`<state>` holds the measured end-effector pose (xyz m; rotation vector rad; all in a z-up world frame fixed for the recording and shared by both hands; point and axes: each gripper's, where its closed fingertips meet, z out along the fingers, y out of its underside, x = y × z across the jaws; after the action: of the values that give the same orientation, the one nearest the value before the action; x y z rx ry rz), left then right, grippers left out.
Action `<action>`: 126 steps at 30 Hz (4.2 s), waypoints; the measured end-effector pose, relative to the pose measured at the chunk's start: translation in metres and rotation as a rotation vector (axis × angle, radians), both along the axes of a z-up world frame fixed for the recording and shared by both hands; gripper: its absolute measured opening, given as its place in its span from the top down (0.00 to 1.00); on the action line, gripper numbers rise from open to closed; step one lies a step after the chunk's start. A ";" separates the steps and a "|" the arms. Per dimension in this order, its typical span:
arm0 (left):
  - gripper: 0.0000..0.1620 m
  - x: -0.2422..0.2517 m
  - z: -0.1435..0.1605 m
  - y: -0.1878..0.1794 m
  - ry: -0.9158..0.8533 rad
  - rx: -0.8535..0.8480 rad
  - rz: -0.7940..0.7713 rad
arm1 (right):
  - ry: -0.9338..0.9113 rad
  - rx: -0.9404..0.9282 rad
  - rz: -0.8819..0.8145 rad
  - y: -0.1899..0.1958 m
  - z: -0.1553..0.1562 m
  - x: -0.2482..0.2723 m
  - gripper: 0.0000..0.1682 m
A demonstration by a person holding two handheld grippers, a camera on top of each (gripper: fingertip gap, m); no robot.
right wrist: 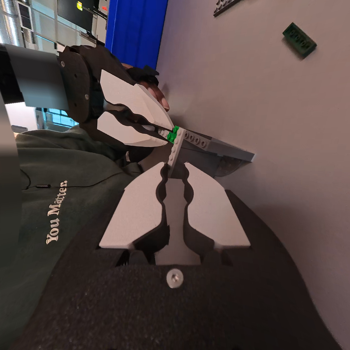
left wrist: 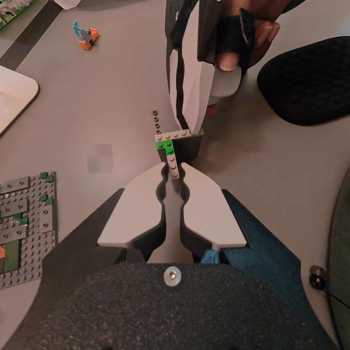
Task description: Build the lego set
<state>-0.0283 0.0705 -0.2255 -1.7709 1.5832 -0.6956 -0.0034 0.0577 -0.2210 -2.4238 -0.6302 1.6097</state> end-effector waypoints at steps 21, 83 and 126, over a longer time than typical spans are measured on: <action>0.91 -0.003 0.002 0.012 -0.002 0.111 -0.052 | 0.023 0.199 -0.025 -0.003 0.023 0.021 0.92; 0.91 -0.016 0.007 0.055 -0.181 0.219 0.028 | -0.281 1.007 0.054 0.039 -0.015 0.012 0.92; 0.84 0.004 0.085 -0.026 -0.522 0.229 -0.214 | 0.147 0.405 0.302 -0.016 0.074 -0.013 0.96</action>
<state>-0.0238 0.0445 -0.1403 -1.1438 1.4266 -0.9449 -0.0167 0.0417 -0.1470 -1.9712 -1.2075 1.5555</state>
